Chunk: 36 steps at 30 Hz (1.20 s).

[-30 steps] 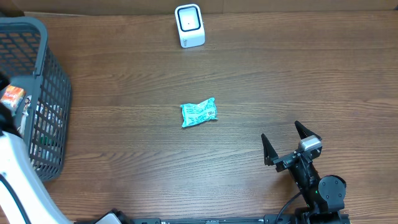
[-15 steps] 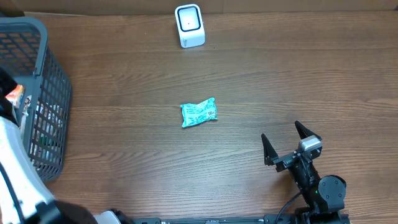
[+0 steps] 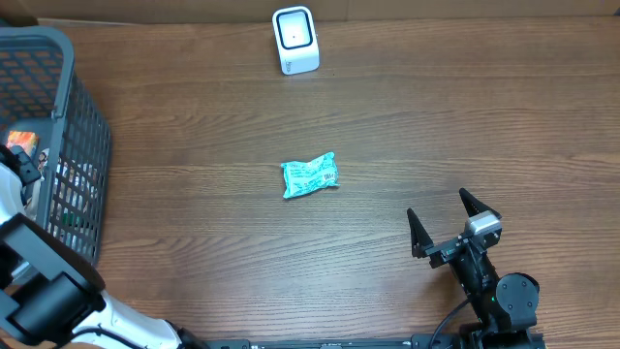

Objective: Scan the item barcode
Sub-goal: 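Grasp a small green Kleenex pack in the basket with the left gripper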

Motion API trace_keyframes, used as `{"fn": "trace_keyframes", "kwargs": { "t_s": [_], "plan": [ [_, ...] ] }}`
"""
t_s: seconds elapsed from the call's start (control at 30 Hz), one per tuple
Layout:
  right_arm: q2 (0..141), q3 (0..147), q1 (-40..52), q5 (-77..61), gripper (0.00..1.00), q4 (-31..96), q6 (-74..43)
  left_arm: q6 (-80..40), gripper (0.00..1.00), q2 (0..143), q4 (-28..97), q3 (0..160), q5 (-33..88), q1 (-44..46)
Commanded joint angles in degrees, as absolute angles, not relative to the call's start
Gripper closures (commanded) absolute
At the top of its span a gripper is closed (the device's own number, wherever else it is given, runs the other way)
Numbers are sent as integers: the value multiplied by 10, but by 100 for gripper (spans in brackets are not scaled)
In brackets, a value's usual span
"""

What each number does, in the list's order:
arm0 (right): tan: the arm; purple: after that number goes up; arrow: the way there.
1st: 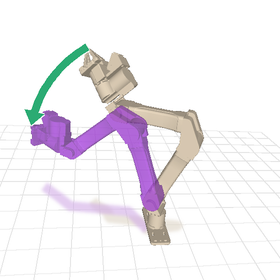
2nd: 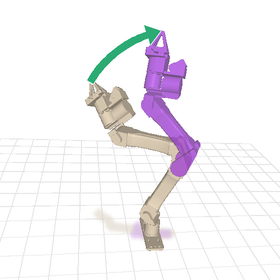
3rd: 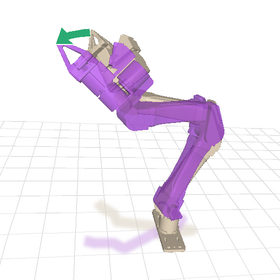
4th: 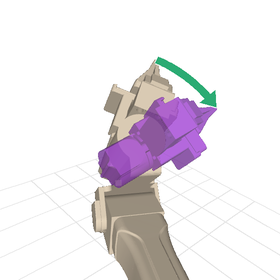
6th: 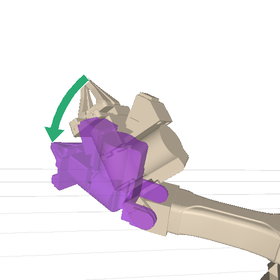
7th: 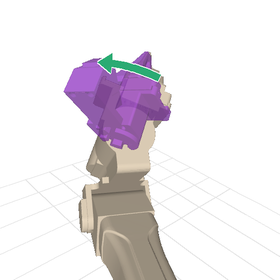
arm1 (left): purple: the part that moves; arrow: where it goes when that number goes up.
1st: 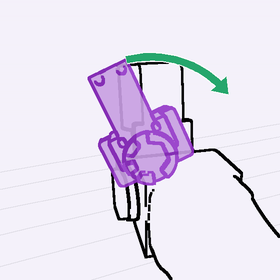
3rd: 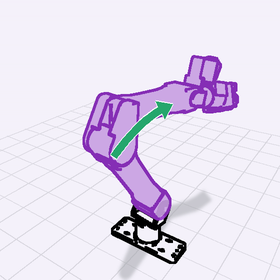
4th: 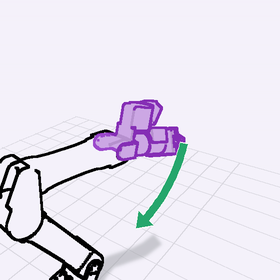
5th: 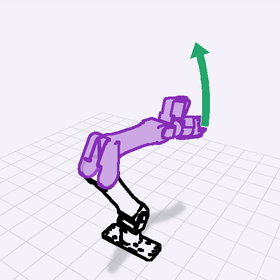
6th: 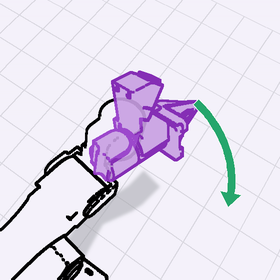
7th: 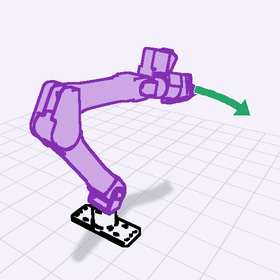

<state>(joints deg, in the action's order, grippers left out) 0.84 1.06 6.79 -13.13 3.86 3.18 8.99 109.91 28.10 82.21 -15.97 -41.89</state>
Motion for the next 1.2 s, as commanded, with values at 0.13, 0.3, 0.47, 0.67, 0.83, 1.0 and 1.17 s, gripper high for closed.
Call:
{"fn": "trace_keyframes", "kwargs": {
  "t_s": [0.13,0.3,0.47,0.67,0.83,1.0,1.17],
  "plan": [
    [2,4,67,-131,0,34,31,168,37,1154,232,823,-169,-420],
    [2,4,67,-131,0,34,31,168,40,1181,222,823,-169,-420],
    [2,4,67,-131,0,34,31,183,46,1204,225,823,-169,-420],
    [2,4,67,-131,0,34,31,183,69,1210,224,823,-169,-420],
    [2,4,67,-131,0,34,31,183,96,1209,248,823,-175,-420],
    [2,4,67,-131,0,34,31,150,96,1178,273,823,-197,-419],
    [2,4,67,-131,0,34,31,101,96,1088,280,823,-197,-419]
  ]
}}
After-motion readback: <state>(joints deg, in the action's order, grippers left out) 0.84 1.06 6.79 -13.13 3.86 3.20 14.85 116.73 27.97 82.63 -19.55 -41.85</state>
